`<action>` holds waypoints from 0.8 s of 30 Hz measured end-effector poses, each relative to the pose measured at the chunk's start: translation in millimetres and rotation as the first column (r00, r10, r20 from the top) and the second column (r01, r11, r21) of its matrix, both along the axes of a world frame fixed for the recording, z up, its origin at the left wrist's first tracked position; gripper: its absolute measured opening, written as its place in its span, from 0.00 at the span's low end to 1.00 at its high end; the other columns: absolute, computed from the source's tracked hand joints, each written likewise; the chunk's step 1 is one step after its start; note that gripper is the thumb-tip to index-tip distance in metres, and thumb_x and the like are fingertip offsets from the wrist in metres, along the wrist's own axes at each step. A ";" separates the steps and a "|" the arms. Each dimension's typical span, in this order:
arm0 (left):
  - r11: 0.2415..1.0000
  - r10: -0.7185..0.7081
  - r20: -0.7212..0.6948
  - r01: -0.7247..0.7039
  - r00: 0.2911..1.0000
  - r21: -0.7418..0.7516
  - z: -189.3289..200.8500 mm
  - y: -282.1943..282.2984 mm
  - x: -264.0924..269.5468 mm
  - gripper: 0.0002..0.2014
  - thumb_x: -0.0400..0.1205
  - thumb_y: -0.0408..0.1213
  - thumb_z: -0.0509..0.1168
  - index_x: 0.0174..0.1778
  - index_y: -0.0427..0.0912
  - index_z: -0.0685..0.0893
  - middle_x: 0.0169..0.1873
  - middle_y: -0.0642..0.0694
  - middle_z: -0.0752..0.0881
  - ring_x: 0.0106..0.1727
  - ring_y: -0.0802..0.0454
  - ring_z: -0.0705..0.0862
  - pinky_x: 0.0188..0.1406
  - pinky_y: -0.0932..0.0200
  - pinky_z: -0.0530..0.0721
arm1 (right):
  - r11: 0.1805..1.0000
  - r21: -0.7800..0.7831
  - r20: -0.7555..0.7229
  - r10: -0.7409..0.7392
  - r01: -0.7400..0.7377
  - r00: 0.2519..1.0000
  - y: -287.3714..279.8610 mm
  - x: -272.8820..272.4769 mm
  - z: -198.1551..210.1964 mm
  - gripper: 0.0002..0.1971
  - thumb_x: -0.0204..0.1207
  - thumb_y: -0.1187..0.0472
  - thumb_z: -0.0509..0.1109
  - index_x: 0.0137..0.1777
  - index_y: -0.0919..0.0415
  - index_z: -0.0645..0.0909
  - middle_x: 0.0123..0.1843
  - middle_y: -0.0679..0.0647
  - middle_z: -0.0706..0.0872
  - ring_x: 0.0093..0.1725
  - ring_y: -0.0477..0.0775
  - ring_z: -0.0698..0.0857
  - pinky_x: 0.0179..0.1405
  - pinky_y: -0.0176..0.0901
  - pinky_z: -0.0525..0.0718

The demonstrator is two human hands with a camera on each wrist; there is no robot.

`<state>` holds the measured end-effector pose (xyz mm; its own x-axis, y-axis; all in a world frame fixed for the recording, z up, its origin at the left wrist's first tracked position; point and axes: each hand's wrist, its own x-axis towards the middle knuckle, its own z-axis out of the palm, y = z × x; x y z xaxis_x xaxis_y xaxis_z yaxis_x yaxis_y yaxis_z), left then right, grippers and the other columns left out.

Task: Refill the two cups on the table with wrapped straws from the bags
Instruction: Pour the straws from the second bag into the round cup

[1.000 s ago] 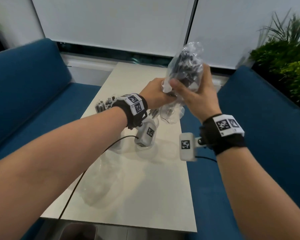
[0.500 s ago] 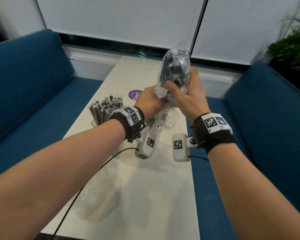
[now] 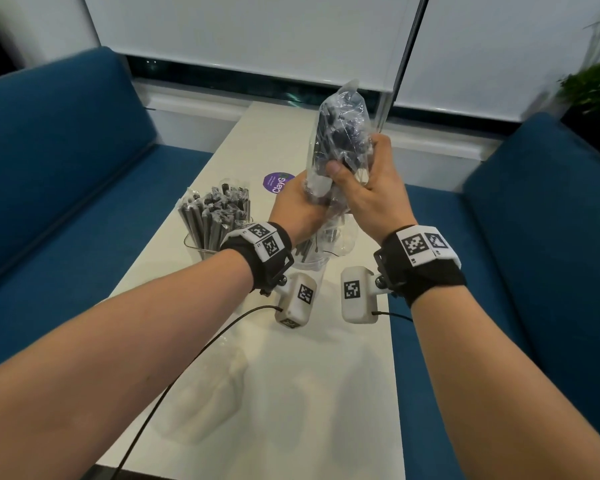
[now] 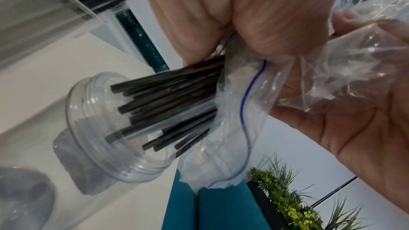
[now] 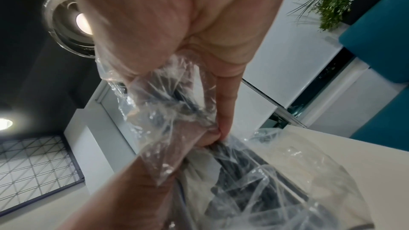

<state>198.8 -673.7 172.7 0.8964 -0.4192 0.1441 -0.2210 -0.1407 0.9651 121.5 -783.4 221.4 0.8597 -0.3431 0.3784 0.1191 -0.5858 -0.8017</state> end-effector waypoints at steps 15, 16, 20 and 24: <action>0.994 0.045 0.026 -0.042 0.999 -0.101 -4.8 10.3 10.1 0.25 0.66 0.51 0.81 0.58 0.51 0.88 0.50 0.50 0.95 0.53 0.48 0.95 0.54 0.39 0.94 | 1.000 0.008 0.065 0.005 -0.005 0.998 13.5 -0.2 8.6 0.28 0.86 0.53 0.71 0.81 0.59 0.65 0.69 0.53 0.86 0.58 0.45 0.85 0.42 0.13 0.79; 0.994 0.043 0.025 -0.040 0.999 -0.102 -5.2 11.8 9.9 0.26 0.65 0.52 0.81 0.58 0.52 0.88 0.50 0.51 0.95 0.53 0.48 0.95 0.55 0.39 0.94 | 1.000 0.014 0.068 0.007 -0.008 0.998 14.8 -0.1 8.0 0.28 0.86 0.53 0.71 0.81 0.60 0.65 0.68 0.52 0.86 0.57 0.43 0.85 0.42 0.12 0.78; 0.995 0.068 0.036 -0.066 0.997 -0.073 -12.7 15.6 10.7 0.26 0.63 0.54 0.82 0.57 0.56 0.88 0.50 0.51 0.95 0.54 0.47 0.94 0.58 0.39 0.93 | 1.000 0.023 0.072 0.007 -0.009 0.997 16.7 2.8 -0.3 0.28 0.86 0.53 0.71 0.80 0.60 0.66 0.67 0.50 0.86 0.58 0.44 0.86 0.49 0.18 0.78; 0.995 0.066 0.037 -0.063 0.997 -0.076 -14.9 15.6 10.5 0.24 0.66 0.51 0.83 0.57 0.53 0.89 0.48 0.51 0.95 0.53 0.48 0.94 0.57 0.39 0.93 | 0.999 0.031 0.064 -0.013 0.011 0.998 14.2 5.9 -6.9 0.28 0.86 0.52 0.72 0.80 0.59 0.66 0.64 0.46 0.85 0.52 0.30 0.82 0.49 0.20 0.78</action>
<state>209.3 -658.1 157.8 0.9143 -0.3472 0.2088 -0.2520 -0.0839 0.9641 127.4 -769.2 214.5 0.8296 -0.3652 0.4223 0.1645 -0.5630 -0.8099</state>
